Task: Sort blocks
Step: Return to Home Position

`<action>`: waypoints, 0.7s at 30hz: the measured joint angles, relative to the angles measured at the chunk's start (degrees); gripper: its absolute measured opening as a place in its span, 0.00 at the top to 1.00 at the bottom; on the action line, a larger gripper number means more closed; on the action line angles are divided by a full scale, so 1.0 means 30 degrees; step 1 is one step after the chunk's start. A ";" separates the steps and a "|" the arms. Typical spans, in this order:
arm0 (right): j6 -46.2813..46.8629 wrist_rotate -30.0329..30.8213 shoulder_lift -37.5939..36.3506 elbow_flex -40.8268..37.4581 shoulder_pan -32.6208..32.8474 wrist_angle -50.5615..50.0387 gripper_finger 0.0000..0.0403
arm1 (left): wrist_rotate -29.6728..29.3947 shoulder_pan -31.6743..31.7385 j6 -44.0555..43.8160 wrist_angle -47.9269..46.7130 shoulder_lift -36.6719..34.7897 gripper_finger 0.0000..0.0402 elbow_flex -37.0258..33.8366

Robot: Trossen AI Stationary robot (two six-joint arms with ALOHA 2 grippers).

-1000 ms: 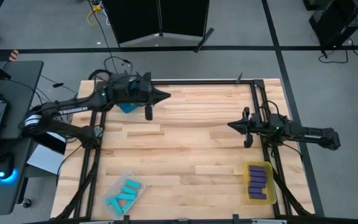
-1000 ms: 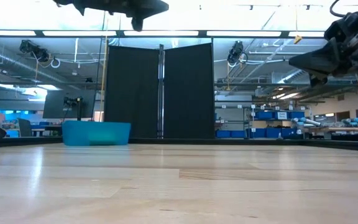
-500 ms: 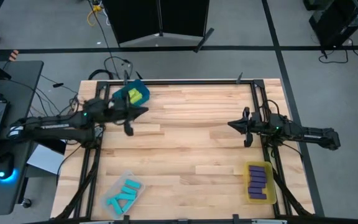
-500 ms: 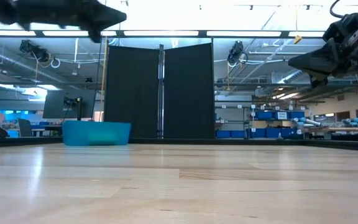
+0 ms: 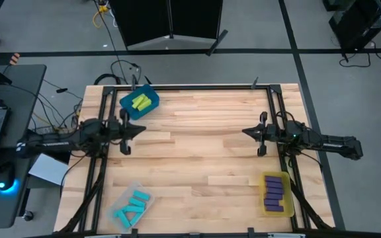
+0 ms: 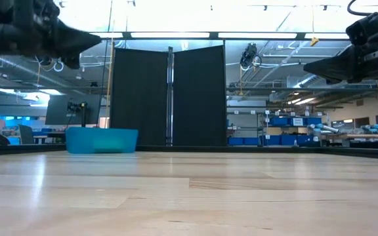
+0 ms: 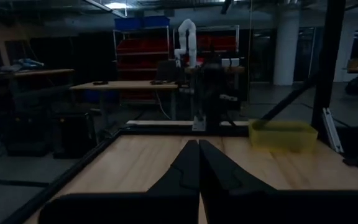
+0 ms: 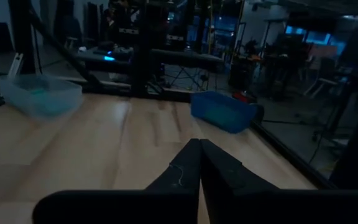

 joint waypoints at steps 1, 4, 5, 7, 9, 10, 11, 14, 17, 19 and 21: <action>-0.0191 0.0023 0.0000 0.0000 0.0000 0.0000 0.95 | -0.0081 0.0000 -0.0003 -0.0246 -0.0454 0.99 -0.0259; -0.0250 0.0067 0.0000 0.0000 0.0000 0.0007 0.94 | -0.0360 0.0007 -0.0028 -0.1451 -0.1838 0.99 -0.0965; -0.0131 0.0074 0.0000 0.0000 0.0000 0.0007 0.94 | -0.0404 0.0007 -0.0108 -0.1917 -0.2312 0.99 -0.1179; 0.0122 0.0074 0.0000 0.0000 0.0000 0.0007 0.93 | -0.0561 0.0007 -0.0372 -0.3163 -0.3301 0.99 -0.1540; 0.0412 0.0124 0.0014 0.0000 -0.0029 0.0015 0.94 | -0.0835 0.0007 -0.0616 -0.4344 -0.4300 0.99 -0.1823; 0.0567 0.0301 0.0100 0.0000 -0.0093 0.0068 0.94 | -0.0964 0.0005 -0.0754 -0.4738 -0.4824 0.99 -0.1995; 0.0936 0.0499 0.0245 0.0000 -0.0223 0.0095 0.94 | -0.1163 0.0004 -0.0814 -0.5151 -0.5212 0.99 -0.2112; 0.2409 0.0956 0.1061 0.0000 -0.0898 0.0175 0.94 | -0.1518 0.0007 -0.0784 -0.5307 -0.5195 0.99 -0.2078; 0.2947 0.0948 0.2008 0.0000 -0.1558 0.0175 0.94 | -0.1720 0.0022 -0.0736 -0.5303 -0.5209 0.99 -0.2078; 0.3253 0.0948 0.2613 0.0000 -0.1910 0.0172 0.93 | -0.1875 0.0022 -0.0736 -0.5303 -0.5179 0.99 -0.2078; 0.3422 0.0941 0.3035 0.0000 -0.2221 0.0175 0.93 | -0.2094 0.0022 -0.0791 -0.5274 -0.5096 0.99 -0.2078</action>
